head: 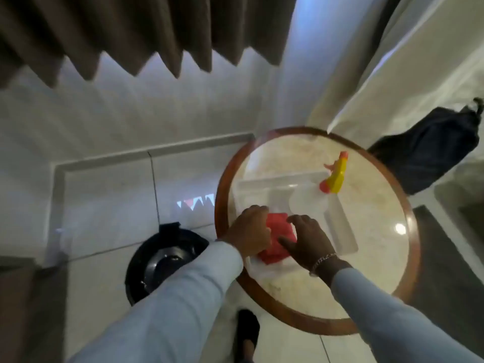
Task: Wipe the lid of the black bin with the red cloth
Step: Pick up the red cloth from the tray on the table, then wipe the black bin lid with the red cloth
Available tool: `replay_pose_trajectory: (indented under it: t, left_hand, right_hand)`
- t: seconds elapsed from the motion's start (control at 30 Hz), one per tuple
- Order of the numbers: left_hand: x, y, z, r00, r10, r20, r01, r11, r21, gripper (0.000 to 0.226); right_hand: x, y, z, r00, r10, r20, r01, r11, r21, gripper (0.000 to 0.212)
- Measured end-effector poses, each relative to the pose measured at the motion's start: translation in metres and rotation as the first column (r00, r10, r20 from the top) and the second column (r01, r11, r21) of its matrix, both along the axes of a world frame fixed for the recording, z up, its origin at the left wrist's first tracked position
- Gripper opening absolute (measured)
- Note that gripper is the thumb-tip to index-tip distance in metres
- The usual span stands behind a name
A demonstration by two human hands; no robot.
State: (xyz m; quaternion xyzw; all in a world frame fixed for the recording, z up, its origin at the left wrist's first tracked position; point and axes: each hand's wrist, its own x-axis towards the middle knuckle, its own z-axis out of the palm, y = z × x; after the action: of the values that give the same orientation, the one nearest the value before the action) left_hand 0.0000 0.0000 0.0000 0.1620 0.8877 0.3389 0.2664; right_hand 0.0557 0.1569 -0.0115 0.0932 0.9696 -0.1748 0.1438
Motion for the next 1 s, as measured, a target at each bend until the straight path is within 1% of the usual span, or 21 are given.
replay_pose_trajectory:
  t: [0.03,0.07,0.1,0.17,0.2,0.23,0.27,0.33,0.4,0.43,0.5,0.57,0.63,0.7,0.73,0.8,0.83,0.87,0.93,0.97,1.0]
  left_hand:
    - [-0.004,0.01,-0.011,0.995,-0.075,0.066,0.081,0.993,-0.088,0.059]
    - [-0.007,0.019,-0.02,0.989,-0.132,0.071,0.143,0.976,-0.166,0.064]
    - [-0.01,0.026,-0.03,0.983,-0.181,0.028,0.182,0.949,-0.257,0.062]
    - [-0.018,0.035,-0.037,0.966,-0.239,-0.101,0.18,0.898,-0.4,0.053]
    - [-0.019,0.038,-0.04,0.96,-0.248,-0.134,0.168,0.885,-0.435,0.05]
    - [-0.021,0.04,-0.041,0.963,-0.238,-0.128,0.162,0.887,-0.432,0.047]
    - [-0.024,0.04,-0.04,0.969,-0.215,-0.122,0.153,0.911,-0.383,0.04]
    - [-0.029,0.035,-0.034,0.99,-0.117,-0.083,0.095,0.968,-0.231,0.026]
    - [-0.027,0.026,-0.024,0.995,-0.078,-0.061,0.074,0.996,-0.057,0.026]
    - [-0.025,0.017,-0.017,0.998,-0.056,-0.039,0.057,0.998,0.04,0.024]
    - [-0.021,-0.004,-0.006,0.999,-0.025,0.025,0.019,0.972,0.236,0.024]
    - [-0.018,-0.034,0.005,0.994,0.011,0.107,-0.053,0.917,0.396,0.025]
    - [-0.016,-0.069,0.009,0.976,0.02,0.219,-0.13,0.855,0.501,0.024]
    - [-0.011,-0.108,0.005,0.946,0.022,0.325,-0.212,0.799,0.563,0.025]
    - [-0.009,-0.126,0.0,0.933,0.034,0.358,-0.252,0.773,0.583,0.025]
    - [-0.004,-0.162,-0.017,0.915,0.1,0.391,-0.328,0.747,0.578,0.027]
    - [-0.001,-0.178,-0.029,0.91,0.158,0.382,-0.363,0.747,0.556,0.028]
    - [0.001,-0.192,-0.043,0.906,0.241,0.348,-0.4,0.755,0.519,0.028]
    - [0.008,-0.22,-0.076,0.875,0.435,0.213,-0.483,0.763,0.429,0.028]
    - [0.013,-0.233,-0.092,0.849,0.512,0.132,-0.519,0.761,0.39,0.03]
    - [0.019,-0.247,-0.11,0.826,0.56,0.064,-0.544,0.762,0.35,0.036]
  right_hand:
    - [-0.001,0.001,-0.014,0.999,-0.045,0.027,0.045,0.999,0.0,0.055]
    - [-0.003,0.002,-0.027,0.996,-0.082,0.031,0.083,0.997,-0.008,0.058]
    - [-0.004,0.003,-0.039,0.994,-0.107,0.036,0.108,0.994,-0.021,0.061]
    - [-0.009,0.002,-0.052,0.985,-0.171,0.025,0.172,0.983,-0.066,0.067]
    - [-0.009,0.002,-0.056,0.978,-0.206,0.024,0.207,0.974,-0.097,0.071]
    - [-0.01,0.003,-0.06,0.97,-0.241,0.018,0.241,0.96,-0.14,0.077]
    - [-0.012,0.002,-0.059,0.965,-0.263,0.009,0.26,0.949,-0.176,0.083]
    - [-0.014,0.002,-0.055,0.949,-0.316,0.016,0.308,0.912,-0.27,0.09]
    - [-0.014,0.003,-0.04,0.931,-0.365,0.027,0.349,0.863,-0.366,0.085]
    - [-0.015,0.003,-0.029,0.929,-0.369,0.043,0.351,0.834,-0.425,0.077]
    - [-0.016,0.003,-0.004,0.954,-0.293,0.061,0.283,0.814,-0.508,0.056]
    - [-0.017,-0.008,0.019,0.983,-0.182,0.025,0.168,0.831,-0.53,0.039]
    - [-0.017,-0.031,0.039,0.994,-0.111,0.004,0.092,0.804,-0.587,0.041]
    - [-0.019,-0.065,0.047,0.998,-0.056,0.004,0.043,0.717,-0.696,0.051]
    - [-0.021,-0.085,0.045,1.0,-0.027,0.011,0.026,0.679,-0.734,0.052]
    - [-0.026,-0.125,0.023,0.999,0.027,0.023,0.0,0.641,-0.768,0.055]
    - [-0.029,-0.145,0.007,0.999,0.041,0.026,-0.005,0.619,-0.785,0.056]
    - [-0.033,-0.164,-0.01,0.998,0.049,0.031,-0.005,0.608,-0.794,0.052]
    - [-0.04,-0.198,-0.047,0.994,0.08,0.069,0.004,0.628,-0.778,0.037]
    - [-0.043,-0.212,-0.066,0.991,0.099,0.09,0.002,0.663,-0.749,0.03]
    - [-0.046,-0.223,-0.086,0.991,0.11,0.078,-0.025,0.718,-0.695,0.027]
